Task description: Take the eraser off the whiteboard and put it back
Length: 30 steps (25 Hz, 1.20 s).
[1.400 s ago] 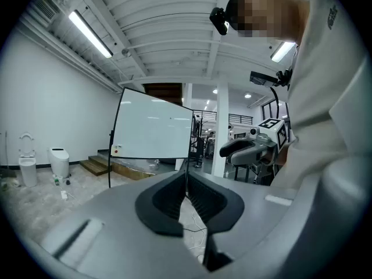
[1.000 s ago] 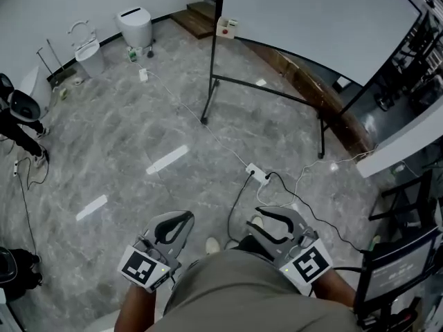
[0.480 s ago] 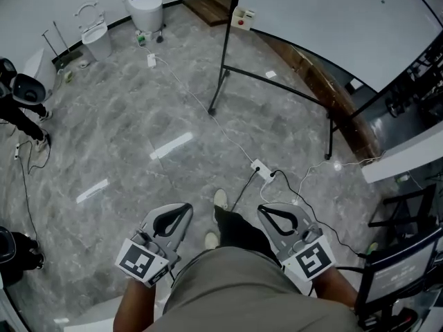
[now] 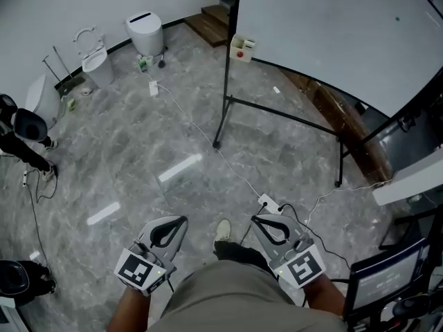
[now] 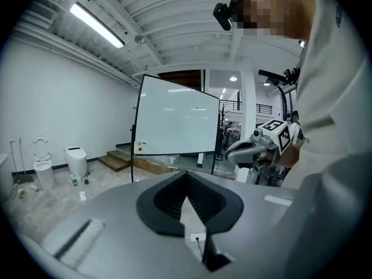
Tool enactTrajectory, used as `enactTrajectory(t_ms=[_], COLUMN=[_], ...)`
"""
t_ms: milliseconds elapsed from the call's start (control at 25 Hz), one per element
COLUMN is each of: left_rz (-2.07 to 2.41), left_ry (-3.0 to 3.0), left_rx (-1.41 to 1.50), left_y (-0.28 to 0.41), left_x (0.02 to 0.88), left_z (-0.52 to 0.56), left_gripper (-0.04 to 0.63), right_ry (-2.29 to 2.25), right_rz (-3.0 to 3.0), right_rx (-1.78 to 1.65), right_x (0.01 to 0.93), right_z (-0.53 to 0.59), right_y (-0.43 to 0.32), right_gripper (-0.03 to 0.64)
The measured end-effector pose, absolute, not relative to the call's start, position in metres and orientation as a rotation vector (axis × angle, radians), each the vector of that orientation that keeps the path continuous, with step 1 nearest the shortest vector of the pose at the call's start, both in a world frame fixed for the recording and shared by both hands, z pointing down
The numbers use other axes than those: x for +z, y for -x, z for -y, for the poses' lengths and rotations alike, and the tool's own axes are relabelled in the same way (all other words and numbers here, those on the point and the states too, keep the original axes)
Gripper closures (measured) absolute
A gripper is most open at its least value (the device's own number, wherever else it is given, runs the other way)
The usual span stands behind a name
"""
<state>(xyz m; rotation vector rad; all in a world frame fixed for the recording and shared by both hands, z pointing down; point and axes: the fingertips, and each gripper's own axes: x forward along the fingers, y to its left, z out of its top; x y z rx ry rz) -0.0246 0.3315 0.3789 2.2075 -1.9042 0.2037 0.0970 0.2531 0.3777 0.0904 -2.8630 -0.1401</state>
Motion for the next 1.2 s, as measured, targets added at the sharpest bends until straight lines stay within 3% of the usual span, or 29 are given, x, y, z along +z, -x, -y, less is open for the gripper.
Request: enactTrajectory(t_ms=[360,840,1200], left_rz=[1.87,1.649,1.553], left_ry=[-2.317,-2.537,-2.648], left_rx=[0.249,0.338,0.406], left_y=[0.083,0.115,0.183], left_x=[0.354,0.379,0.383], left_z=[-0.164,-0.002,0.15], left_gripper=[0.591,0.545,0.506], right_ry=[-0.304,-0.627,-0.875], right_rz=[2.854,2.737,2.623], right_rx=[-0.118,-0.022,-0.037], right_x=[0.375,0.396,0.388], right_z=[-0.098,-0.022,0.053], right_y=[-0.074,-0.107,-0.087], right_gripper=[0.614,0.615,0.614])
